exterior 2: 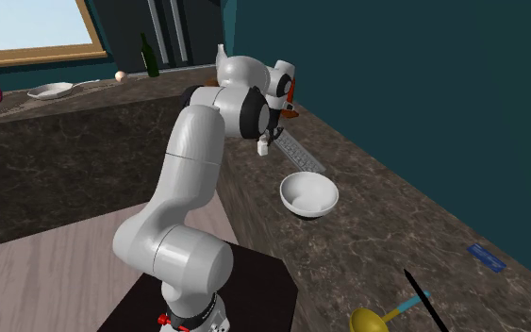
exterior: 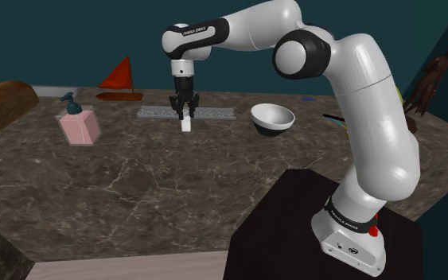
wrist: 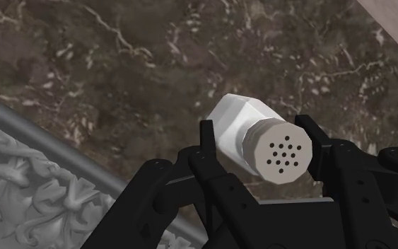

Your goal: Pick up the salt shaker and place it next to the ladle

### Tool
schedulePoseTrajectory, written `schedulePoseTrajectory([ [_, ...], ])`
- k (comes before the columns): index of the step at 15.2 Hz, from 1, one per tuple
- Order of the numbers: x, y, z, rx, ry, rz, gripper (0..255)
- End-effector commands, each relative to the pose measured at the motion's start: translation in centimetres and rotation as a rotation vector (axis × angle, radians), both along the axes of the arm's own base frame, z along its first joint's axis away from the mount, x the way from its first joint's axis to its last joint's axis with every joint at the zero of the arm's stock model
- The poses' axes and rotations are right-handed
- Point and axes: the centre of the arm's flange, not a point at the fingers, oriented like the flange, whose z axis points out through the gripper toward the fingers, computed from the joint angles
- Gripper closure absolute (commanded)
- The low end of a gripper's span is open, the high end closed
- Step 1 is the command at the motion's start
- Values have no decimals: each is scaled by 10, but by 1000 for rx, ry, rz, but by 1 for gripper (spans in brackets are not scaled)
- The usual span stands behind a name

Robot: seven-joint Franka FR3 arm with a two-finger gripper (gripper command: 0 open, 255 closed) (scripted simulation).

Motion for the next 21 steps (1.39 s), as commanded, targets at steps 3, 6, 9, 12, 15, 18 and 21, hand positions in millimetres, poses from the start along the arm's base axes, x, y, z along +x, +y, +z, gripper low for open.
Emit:
schedulePoseTrajectory([
  [3, 0, 1, 10, 0, 2, 0, 255],
  [6, 0, 1, 25, 0, 2, 0, 255],
  [9, 0, 1, 41, 0, 2, 0, 255],
  [12, 0, 1, 57, 0, 2, 0, 255],
  [15, 0, 1, 73, 0, 2, 0, 255],
  [18, 0, 1, 89, 0, 2, 0, 255],
  [21, 0, 1, 105, 0, 2, 0, 255],
])
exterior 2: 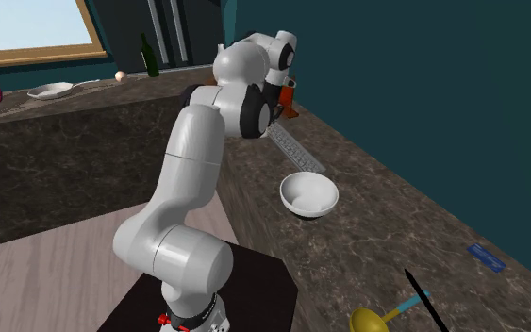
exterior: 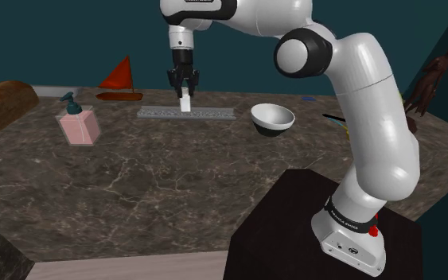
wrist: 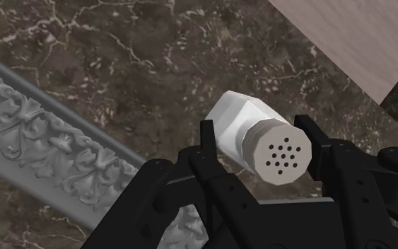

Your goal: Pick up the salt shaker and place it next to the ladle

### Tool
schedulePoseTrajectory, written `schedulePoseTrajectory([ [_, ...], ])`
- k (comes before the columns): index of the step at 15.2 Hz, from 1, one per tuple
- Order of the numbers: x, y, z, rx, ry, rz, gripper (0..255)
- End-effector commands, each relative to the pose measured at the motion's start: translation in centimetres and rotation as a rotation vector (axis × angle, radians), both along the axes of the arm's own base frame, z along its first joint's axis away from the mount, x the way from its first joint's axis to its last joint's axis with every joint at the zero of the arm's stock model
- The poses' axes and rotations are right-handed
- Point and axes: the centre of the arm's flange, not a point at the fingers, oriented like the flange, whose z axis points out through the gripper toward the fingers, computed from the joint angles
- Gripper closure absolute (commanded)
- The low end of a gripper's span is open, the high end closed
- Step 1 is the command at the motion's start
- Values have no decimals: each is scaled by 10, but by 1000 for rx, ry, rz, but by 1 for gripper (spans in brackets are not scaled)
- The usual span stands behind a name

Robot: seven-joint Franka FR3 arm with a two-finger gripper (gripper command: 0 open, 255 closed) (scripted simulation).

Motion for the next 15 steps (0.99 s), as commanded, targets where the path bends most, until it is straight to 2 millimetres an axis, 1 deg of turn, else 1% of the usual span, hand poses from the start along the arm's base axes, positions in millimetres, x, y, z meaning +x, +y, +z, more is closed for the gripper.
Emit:
schedulePoseTrajectory([
  [1, 0, 0, 10, 0, 1, 0, 255],
  [4, 0, 0, 24, 0, 1, 0, 255],
  [15, -88, -115, 33, 0, 1, 0, 255],
])
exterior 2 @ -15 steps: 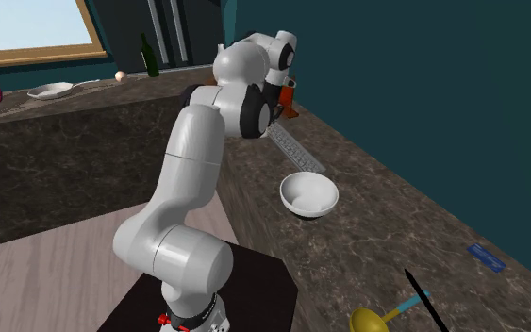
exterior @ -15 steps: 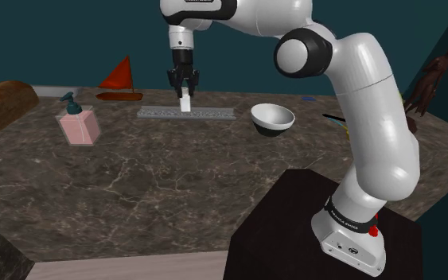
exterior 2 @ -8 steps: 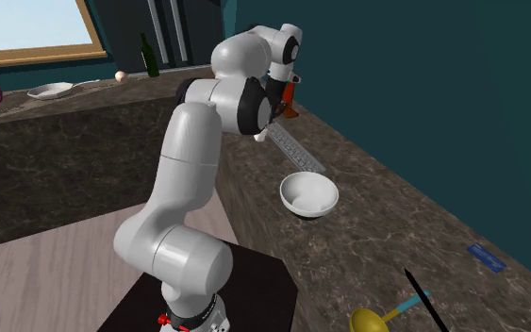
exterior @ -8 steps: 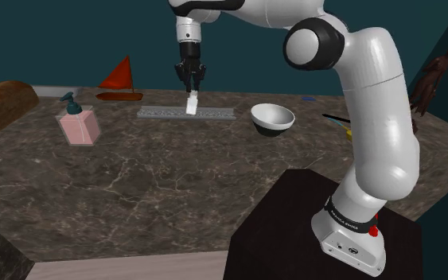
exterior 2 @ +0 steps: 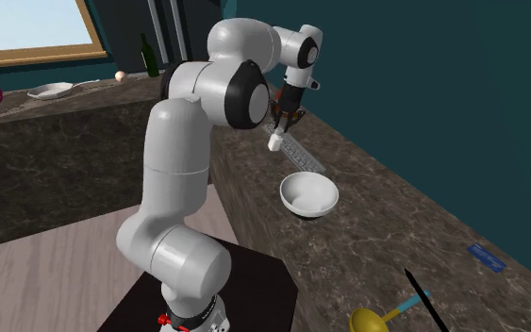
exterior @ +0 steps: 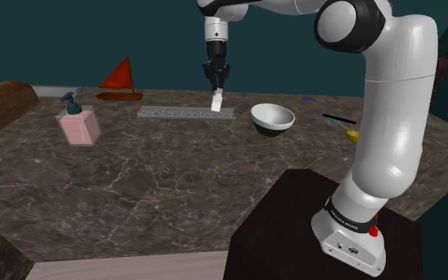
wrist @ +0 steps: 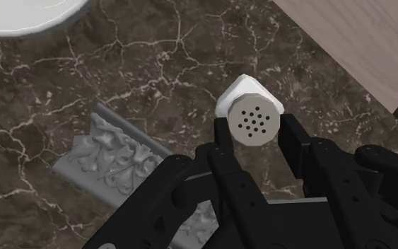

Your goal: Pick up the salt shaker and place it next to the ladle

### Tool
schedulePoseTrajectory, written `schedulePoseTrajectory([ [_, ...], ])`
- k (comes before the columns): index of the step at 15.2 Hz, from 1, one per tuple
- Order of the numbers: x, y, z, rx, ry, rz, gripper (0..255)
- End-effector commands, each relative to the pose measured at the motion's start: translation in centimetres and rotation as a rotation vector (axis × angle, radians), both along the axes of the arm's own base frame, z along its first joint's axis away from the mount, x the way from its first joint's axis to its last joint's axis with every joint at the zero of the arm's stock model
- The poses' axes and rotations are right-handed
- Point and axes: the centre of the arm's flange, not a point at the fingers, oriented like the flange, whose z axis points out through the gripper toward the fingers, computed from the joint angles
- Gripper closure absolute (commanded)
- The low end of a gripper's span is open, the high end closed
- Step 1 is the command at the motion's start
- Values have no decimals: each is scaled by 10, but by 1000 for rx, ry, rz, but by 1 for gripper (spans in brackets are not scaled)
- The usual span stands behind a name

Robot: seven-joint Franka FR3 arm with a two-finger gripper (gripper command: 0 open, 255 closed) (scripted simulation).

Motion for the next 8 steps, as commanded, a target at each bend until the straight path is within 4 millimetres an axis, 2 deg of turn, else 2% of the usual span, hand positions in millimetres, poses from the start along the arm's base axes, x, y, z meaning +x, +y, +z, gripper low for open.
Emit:
schedulePoseTrajectory([
  [1, -18, -21, 3, 1, 0, 1, 255],
  [8, -74, -94, 9, 1, 0, 1, 255],
])
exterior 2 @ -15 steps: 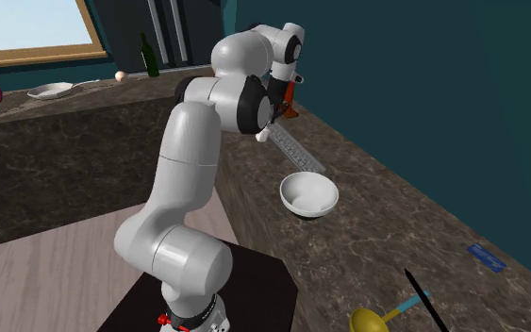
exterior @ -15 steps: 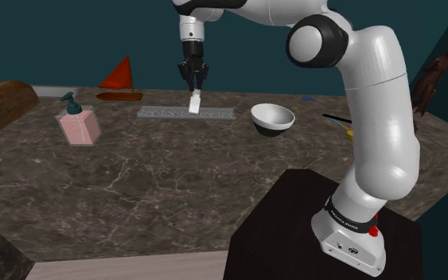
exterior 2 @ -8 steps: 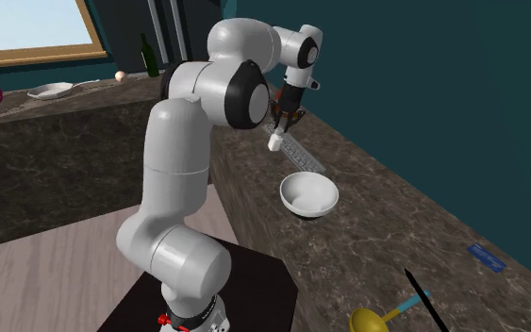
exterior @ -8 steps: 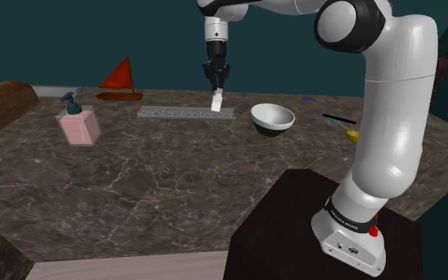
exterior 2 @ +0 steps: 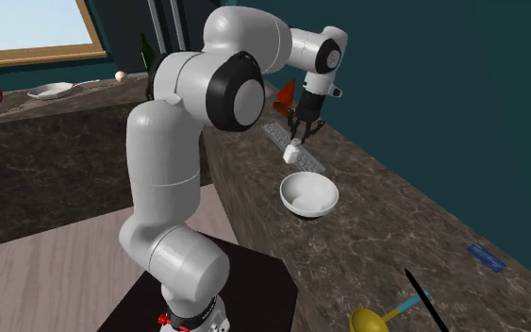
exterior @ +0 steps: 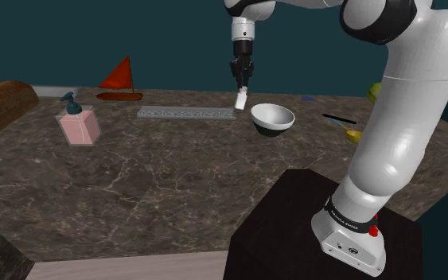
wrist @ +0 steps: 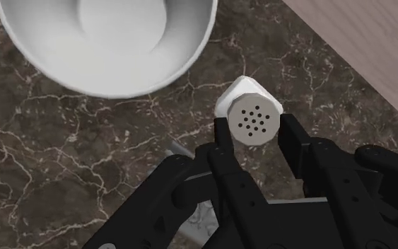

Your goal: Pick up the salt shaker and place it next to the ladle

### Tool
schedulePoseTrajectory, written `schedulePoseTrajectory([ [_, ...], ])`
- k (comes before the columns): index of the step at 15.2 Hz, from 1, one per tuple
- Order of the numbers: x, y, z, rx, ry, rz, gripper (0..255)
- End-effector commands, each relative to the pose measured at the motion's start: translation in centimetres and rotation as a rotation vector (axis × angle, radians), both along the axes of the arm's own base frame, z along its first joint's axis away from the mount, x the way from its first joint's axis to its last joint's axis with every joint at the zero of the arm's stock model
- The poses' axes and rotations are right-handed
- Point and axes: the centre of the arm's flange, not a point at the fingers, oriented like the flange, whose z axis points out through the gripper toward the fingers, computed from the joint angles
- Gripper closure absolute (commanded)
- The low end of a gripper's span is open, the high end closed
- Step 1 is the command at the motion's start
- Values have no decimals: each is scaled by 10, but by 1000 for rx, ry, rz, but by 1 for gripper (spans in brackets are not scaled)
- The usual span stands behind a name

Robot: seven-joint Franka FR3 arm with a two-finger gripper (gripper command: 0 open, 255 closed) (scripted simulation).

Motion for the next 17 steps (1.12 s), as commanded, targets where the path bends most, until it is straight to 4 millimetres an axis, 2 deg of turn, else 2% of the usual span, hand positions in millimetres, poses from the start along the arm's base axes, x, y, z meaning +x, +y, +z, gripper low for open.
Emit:
schedulePoseTrajectory([
  [1, -18, -22, 2, 1, 0, 1, 255],
  [17, -146, -190, 16, 1, 0, 1, 255],
])
